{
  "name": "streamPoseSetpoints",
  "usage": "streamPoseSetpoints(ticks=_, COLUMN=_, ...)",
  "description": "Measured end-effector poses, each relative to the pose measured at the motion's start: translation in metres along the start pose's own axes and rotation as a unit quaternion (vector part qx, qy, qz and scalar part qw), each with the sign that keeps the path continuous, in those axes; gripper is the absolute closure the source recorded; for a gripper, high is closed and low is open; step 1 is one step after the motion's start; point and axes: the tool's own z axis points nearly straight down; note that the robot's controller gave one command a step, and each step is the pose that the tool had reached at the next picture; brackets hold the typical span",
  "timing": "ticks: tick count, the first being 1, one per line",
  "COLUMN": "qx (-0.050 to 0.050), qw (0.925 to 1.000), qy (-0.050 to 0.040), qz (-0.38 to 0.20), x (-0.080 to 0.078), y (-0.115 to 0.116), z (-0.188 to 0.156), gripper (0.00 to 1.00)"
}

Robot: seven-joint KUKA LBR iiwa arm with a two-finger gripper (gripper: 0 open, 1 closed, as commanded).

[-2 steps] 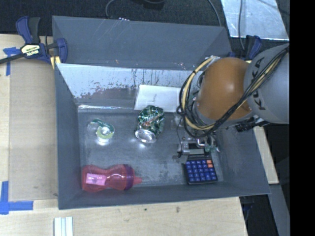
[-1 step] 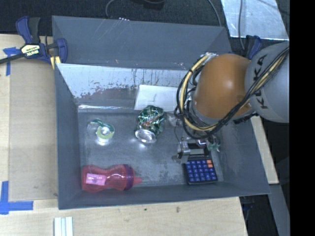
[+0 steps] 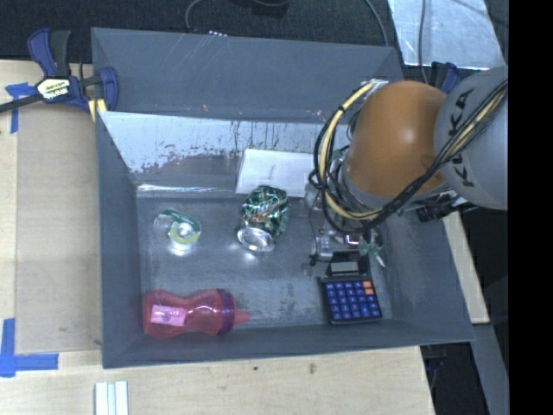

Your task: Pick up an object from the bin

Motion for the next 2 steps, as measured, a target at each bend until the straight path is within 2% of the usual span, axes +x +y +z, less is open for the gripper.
streamPoseSetpoints(ticks=1, qx=0.000, qw=0.9999, qy=0.0002, qz=-0.017, x=-0.036, y=0.031, z=-0.006, gripper=0.00)
streamPoseSetpoints(ticks=2, qx=0.000, qw=0.9849, qy=-0.0028, qz=-0.173, x=-0.041, y=0.051, z=0.008, gripper=0.00)
